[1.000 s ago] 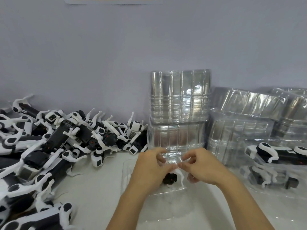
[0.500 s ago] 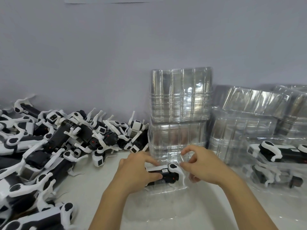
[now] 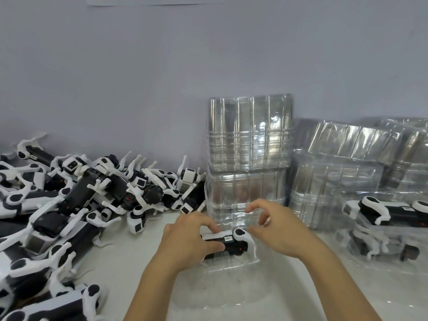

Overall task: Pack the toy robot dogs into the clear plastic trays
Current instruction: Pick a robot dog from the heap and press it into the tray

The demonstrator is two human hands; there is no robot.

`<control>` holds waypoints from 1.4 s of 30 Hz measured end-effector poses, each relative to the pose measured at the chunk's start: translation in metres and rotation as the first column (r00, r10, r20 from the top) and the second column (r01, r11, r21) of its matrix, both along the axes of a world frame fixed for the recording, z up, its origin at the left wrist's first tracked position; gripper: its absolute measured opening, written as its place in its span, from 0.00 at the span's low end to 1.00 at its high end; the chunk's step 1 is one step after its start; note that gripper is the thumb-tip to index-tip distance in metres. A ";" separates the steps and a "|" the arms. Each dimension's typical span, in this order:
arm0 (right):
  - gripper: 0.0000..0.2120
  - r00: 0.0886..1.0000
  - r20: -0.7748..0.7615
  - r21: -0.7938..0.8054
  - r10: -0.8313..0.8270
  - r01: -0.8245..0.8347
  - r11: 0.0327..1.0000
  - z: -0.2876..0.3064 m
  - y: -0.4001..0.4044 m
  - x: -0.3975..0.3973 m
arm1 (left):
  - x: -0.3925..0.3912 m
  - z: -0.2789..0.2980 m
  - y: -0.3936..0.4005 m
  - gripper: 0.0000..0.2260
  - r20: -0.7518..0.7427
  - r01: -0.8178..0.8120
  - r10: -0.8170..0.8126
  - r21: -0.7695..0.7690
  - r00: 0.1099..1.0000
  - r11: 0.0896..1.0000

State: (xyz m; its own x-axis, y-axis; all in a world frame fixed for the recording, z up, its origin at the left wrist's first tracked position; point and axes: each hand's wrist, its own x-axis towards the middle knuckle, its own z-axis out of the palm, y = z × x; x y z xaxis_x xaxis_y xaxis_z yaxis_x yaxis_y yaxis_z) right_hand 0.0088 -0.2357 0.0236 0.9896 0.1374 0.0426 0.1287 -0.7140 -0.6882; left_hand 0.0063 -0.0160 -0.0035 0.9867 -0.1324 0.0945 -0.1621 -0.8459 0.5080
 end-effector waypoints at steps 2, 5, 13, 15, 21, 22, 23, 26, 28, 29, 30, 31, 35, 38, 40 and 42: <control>0.08 0.995 0.097 -0.026 0.023 -0.020 0.999 0.000 0.004 0.001 | 0.000 0.001 0.001 0.09 0.010 0.022 -0.022 -0.015 1.000 1.000; 0.05 0.992 0.103 -0.048 0.071 -0.066 0.997 -0.005 0.013 0.001 | 0.001 0.003 0.006 0.07 0.059 0.028 -0.017 -0.194 0.998 0.981; 0.03 0.996 0.086 -0.076 0.038 -0.031 0.997 -0.010 0.015 0.003 | -0.007 0.006 0.032 0.03 -0.132 0.023 -0.085 -0.416 0.988 0.909; 0.05 0.995 0.096 -0.092 0.021 -0.013 0.996 -0.010 0.016 0.002 | -0.009 0.007 0.038 0.05 -0.176 0.046 -0.138 -0.445 0.975 0.894; 0.05 0.996 0.092 -0.096 0.013 -0.004 0.995 -0.011 0.017 0.002 | -0.006 0.003 0.035 0.11 -0.135 0.035 -0.104 -0.439 0.985 0.898; 0.04 0.996 0.089 -0.089 0.015 -0.007 0.996 -0.011 0.016 0.002 | -0.006 0.002 0.035 0.11 -0.130 0.034 -0.100 -0.437 0.986 0.899; 0.04 0.996 0.086 -0.086 0.018 -0.011 0.996 -0.011 0.016 0.002 | -0.005 0.002 0.035 0.11 -0.127 0.030 -0.096 -0.442 0.987 0.897; 0.04 0.996 0.084 -0.090 0.018 -0.010 0.996 -0.011 0.016 0.002 | -0.004 0.002 0.034 0.12 -0.110 0.009 -0.067 -0.456 0.992 0.890; 0.05 0.996 0.088 -0.095 0.016 -0.008 0.995 -0.011 0.016 0.003 | -0.004 0.002 0.033 0.10 -0.089 0.003 -0.049 -0.453 0.995 0.891; 0.05 0.996 0.090 -0.098 0.016 -0.007 0.995 -0.011 0.015 0.003 | -0.004 0.002 0.032 0.09 -0.081 0.003 -0.044 -0.451 0.996 0.893; 0.05 0.996 0.092 -0.098 0.016 -0.007 0.995 -0.011 0.015 0.003 | -0.004 0.002 0.032 0.09 -0.078 0.002 -0.042 -0.451 0.996 0.892; 0.05 0.996 0.090 -0.095 0.018 -0.009 0.995 -0.011 0.015 0.003 | -0.004 0.002 0.032 0.09 -0.084 -0.001 -0.042 -0.458 0.996 0.889; 0.05 0.997 0.074 -0.093 0.026 -0.019 0.995 -0.009 0.015 0.003 | -0.005 0.001 0.034 0.11 -0.162 -0.019 -0.079 -0.529 0.984 0.848; 0.08 0.997 0.066 -0.126 0.030 -0.021 0.992 -0.006 0.011 0.002 | -0.003 -0.001 0.029 0.09 -0.172 -0.058 -0.060 -0.609 0.983 0.791; 0.09 0.997 0.066 -0.153 0.043 -0.032 0.988 -0.002 0.008 0.001 | 0.000 -0.006 0.024 0.06 -0.134 -0.080 -0.002 -0.599 0.991 0.797; 0.07 0.994 0.080 -0.161 0.074 -0.060 0.985 0.004 0.007 -0.002 | 0.002 -0.010 0.021 0.08 -0.128 -0.108 0.041 -0.584 0.991 0.804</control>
